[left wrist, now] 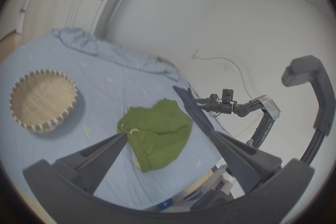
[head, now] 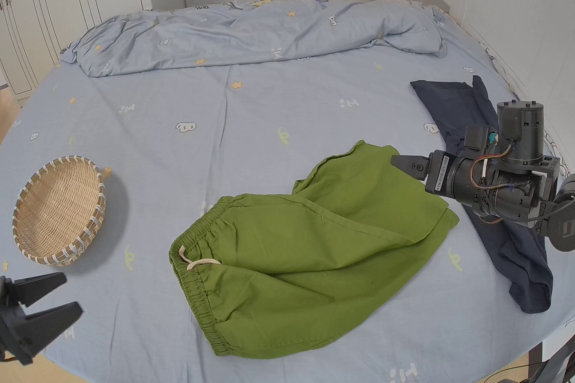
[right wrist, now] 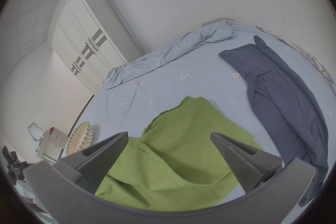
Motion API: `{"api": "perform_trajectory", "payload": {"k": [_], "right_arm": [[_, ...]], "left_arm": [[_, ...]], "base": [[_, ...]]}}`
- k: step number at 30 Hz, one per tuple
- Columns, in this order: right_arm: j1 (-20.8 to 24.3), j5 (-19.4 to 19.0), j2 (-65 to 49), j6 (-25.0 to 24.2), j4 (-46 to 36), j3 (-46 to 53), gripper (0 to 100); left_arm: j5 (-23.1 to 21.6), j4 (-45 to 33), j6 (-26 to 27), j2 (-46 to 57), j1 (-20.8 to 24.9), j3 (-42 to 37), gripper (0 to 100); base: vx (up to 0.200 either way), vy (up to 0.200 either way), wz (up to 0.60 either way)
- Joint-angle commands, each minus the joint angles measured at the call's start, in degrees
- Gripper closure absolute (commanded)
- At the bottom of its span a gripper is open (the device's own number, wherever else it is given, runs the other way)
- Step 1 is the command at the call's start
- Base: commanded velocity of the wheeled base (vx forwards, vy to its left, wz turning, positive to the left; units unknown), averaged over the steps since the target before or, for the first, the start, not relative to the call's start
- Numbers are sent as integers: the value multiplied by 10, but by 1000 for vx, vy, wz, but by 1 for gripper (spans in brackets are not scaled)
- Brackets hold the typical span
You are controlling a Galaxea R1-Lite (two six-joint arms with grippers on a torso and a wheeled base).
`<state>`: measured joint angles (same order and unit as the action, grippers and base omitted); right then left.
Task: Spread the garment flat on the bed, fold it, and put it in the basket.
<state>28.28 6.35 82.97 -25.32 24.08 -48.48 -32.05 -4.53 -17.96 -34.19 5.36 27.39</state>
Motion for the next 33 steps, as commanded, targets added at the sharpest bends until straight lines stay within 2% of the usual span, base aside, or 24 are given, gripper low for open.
{"api": "perform_trajectory", "payload": {"k": [1,2,3,4,7,13,19,24,33], "right_arm": [[-38,-13,6,-12,0,30,0],[-38,-13,6,-12,0,31,0],[-38,-13,6,-12,0,31,0],[-38,-13,7,-12,1,34,0],[-39,-13,11,-12,1,37,0],[-43,-12,13,-14,4,43,0],[-53,-12,11,-14,4,43,0],[-54,-12,10,-15,4,44,0],[-54,-12,10,-15,5,46,0]], "left_arm": [[-127,90,-33,-377,31,-28,0],[-127,124,-9,-408,31,-57,0],[-127,124,-9,-408,31,-57,0],[-126,182,16,-435,35,-110,0],[-127,267,20,-478,51,-167,0],[-122,374,26,-597,57,-197,0],[-121,401,28,-627,69,-192,0],[-101,409,36,-647,83,-183,0],[-101,429,36,-671,99,-142,0]], "base": [[0,0,0],[0,0,0],[0,0,0],[0,0,0],[0,0,0],[0,0,0],[0,0,0],[0,0,0],[0,0,0]]}}
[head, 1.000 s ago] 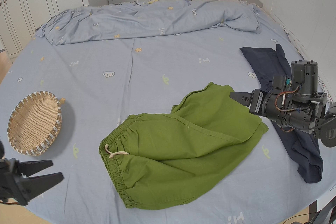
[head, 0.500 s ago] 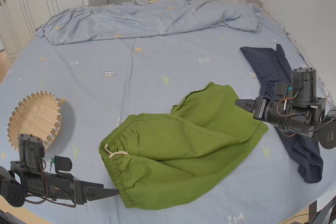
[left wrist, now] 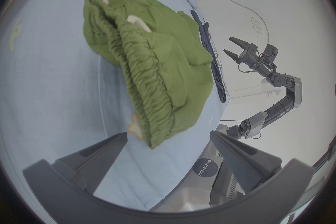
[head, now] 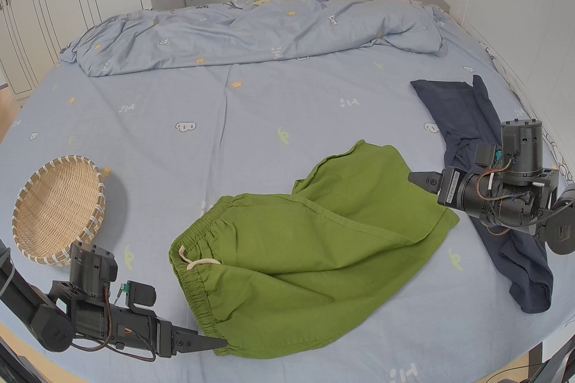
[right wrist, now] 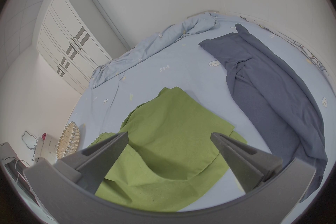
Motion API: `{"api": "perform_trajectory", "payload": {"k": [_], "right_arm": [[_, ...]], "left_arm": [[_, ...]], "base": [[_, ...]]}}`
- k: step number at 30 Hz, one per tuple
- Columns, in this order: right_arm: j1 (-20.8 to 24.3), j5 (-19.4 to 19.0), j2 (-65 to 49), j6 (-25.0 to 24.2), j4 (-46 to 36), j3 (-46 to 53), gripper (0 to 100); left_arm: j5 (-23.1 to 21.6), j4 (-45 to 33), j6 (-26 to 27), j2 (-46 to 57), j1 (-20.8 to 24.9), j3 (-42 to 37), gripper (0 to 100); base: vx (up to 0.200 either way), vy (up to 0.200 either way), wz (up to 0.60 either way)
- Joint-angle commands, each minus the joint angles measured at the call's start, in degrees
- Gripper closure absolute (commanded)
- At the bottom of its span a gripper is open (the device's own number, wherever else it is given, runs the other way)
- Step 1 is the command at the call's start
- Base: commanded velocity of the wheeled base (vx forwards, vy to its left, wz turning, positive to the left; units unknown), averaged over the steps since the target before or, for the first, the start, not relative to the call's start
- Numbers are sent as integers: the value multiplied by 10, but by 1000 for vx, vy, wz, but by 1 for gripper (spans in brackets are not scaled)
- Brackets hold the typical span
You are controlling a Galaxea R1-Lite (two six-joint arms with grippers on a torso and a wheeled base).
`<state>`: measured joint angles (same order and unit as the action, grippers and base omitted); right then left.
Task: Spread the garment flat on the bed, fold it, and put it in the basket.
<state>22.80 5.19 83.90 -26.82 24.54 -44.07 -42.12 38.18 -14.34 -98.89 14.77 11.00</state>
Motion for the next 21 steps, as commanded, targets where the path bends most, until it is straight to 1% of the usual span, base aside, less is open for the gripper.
{"api": "perform_trajectory", "payload": {"k": [1,10,17,21], "right_arm": [[0,0,0,0,1,3,0],[0,0,0,0,5,4,0],[0,0,1,0,6,7,0],[-1,0,1,0,10,8,0]], "left_arm": [[0,1,0,-30,6,29,0],[1,1,-1,-59,15,72,0],[0,1,-2,-71,25,84,0],[0,1,-11,-80,48,91,0]], "base": [[0,0,0],[0,0,0],[0,0,0],[0,0,0]]}}
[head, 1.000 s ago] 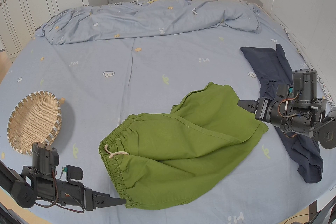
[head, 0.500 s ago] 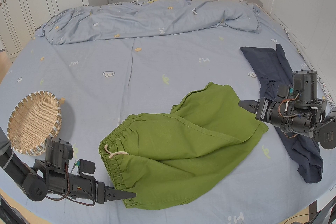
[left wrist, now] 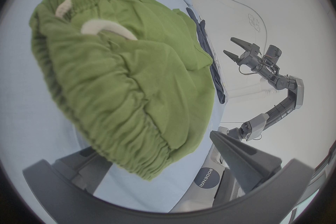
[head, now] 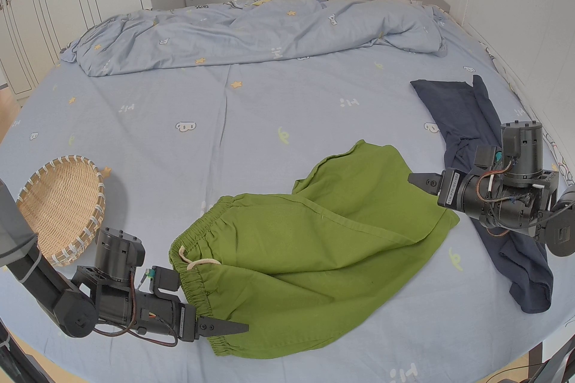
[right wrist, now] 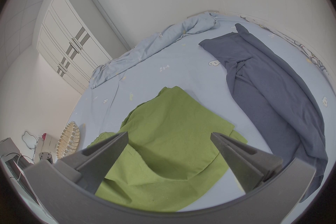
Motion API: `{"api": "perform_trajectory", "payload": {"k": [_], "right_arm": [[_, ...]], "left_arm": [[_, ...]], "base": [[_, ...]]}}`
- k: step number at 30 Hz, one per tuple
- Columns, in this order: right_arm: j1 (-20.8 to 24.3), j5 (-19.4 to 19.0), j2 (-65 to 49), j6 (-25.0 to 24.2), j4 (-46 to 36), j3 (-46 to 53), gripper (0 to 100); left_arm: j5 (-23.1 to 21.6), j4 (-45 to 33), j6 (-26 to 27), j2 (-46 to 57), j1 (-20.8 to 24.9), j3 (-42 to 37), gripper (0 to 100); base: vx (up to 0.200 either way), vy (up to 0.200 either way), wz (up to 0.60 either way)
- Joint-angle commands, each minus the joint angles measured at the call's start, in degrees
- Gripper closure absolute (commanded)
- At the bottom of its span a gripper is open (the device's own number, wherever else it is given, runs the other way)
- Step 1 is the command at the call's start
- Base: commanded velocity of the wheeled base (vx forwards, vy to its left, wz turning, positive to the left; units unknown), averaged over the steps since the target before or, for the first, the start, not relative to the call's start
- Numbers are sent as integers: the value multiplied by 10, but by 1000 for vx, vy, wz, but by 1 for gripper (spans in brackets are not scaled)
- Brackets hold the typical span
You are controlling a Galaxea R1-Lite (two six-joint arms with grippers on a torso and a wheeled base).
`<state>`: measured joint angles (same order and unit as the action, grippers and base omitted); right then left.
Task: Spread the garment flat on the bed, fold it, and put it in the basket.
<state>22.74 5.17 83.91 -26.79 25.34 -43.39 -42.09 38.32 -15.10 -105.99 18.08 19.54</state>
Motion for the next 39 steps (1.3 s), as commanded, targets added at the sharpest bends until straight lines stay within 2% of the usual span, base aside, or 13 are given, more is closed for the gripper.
{"api": "perform_trajectory", "payload": {"k": [1,5,16,17,26,31,32,35,39], "right_arm": [[-1,0,1,0,3,1,0],[-1,0,1,0,3,2,0],[-8,-1,2,1,4,1,0],[-8,-1,2,1,4,1,0],[-9,-1,1,3,3,1,0],[-9,-16,1,5,-2,1,0],[-17,-53,0,6,-13,-1,0],[-55,-122,-3,5,-82,-31,0],[-107,-216,-4,3,-192,-86,0]], "left_arm": [[0,0,-9,-8,22,4,0],[-4,0,-30,3,34,-6,0],[-4,0,-31,46,32,-42,0],[-4,0,-31,46,31,-44,100],[-4,0,-31,46,28,-46,100],[-5,-1,-48,60,4,-56,100],[-8,-4,-85,86,-18,-60,100],[-9,-16,-135,132,-60,-62,100],[-8,-79,-138,187,-125,-60,100]], "base": [[0,0,0],[0,0,0],[0,0,0],[0,0,0],[0,0,0],[0,0,0],[0,0,0],[0,0,0],[0,0,0]]}}
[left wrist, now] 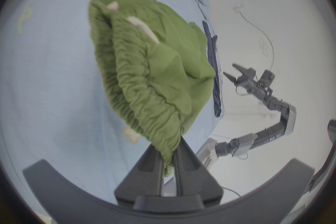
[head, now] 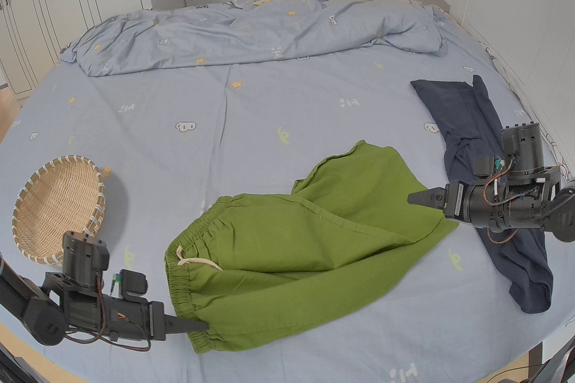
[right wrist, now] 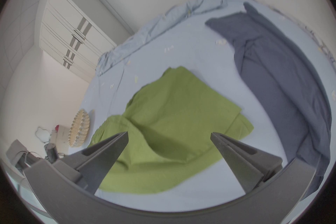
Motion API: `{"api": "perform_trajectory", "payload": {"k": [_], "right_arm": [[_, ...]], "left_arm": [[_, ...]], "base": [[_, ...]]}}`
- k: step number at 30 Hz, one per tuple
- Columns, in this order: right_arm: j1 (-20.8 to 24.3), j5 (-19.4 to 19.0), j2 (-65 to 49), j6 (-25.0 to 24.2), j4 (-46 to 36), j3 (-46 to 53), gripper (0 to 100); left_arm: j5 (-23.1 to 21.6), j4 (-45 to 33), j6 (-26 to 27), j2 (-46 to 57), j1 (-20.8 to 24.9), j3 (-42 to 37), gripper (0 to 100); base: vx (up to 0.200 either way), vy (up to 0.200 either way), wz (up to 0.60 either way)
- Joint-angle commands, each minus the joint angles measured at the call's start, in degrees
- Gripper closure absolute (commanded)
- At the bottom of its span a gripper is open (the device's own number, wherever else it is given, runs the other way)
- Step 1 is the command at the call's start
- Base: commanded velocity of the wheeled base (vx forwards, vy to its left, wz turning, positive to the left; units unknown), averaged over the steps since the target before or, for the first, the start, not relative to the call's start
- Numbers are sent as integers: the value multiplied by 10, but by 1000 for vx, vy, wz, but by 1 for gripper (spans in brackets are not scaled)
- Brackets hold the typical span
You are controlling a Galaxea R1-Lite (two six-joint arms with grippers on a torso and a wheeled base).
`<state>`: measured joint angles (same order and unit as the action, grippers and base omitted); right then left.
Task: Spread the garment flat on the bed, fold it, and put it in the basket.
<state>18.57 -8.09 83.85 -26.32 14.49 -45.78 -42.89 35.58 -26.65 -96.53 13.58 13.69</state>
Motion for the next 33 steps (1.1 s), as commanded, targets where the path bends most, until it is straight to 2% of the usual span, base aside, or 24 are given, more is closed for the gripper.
{"api": "perform_trajectory", "payload": {"k": [1,3,5,6,11,14,15,17,20,21,22,24,28,33], "right_arm": [[-81,-111,-4,-1,-99,-71,0],[-114,-159,-2,-1,-112,-82,0],[-127,-174,-1,-1,-113,-83,0],[-153,-195,8,0,-115,-86,0],[-179,-196,48,2,-116,-89,0],[-187,-196,67,3,-116,-89,0],[-194,-200,80,4,-116,-89,0],[-197,-224,91,12,-116,-82,0],[-200,-293,98,50,-112,-55,0],[-200,-293,98,50,-112,-55,0],[-201,-339,103,93,-111,-36,0],[-208,-375,113,139,-112,-20,0],[-207,-392,137,213,-109,7,0],[-190,-391,150,215,-105,14,0]], "left_arm": [[0,-66,-21,103,-93,-2,100],[0,-85,-18,114,-117,-2,100],[0,-92,-15,116,-125,-2,100],[0,-114,7,115,-155,-2,100],[0,-148,78,92,-197,-2,100],[0,-148,90,77,-218,3,100],[0,-148,92,65,-239,11,100],[0,-148,92,49,-259,26,100],[-5,-148,92,36,-262,32,100],[-5,-148,92,36,-262,32,100],[-18,-148,92,36,-259,33,100],[-33,-148,92,39,-258,34,100],[-34,-148,92,32,-259,46,100],[-34,-148,92,18,-261,53,100]], "base": [[0,0,0],[0,0,0],[0,0,0],[0,0,0],[0,0,0],[0,0,0],[0,0,0],[0,0,0],[0,0,0],[0,0,0],[0,0,0],[0,0,0],[0,0,0],[0,0,0]]}}
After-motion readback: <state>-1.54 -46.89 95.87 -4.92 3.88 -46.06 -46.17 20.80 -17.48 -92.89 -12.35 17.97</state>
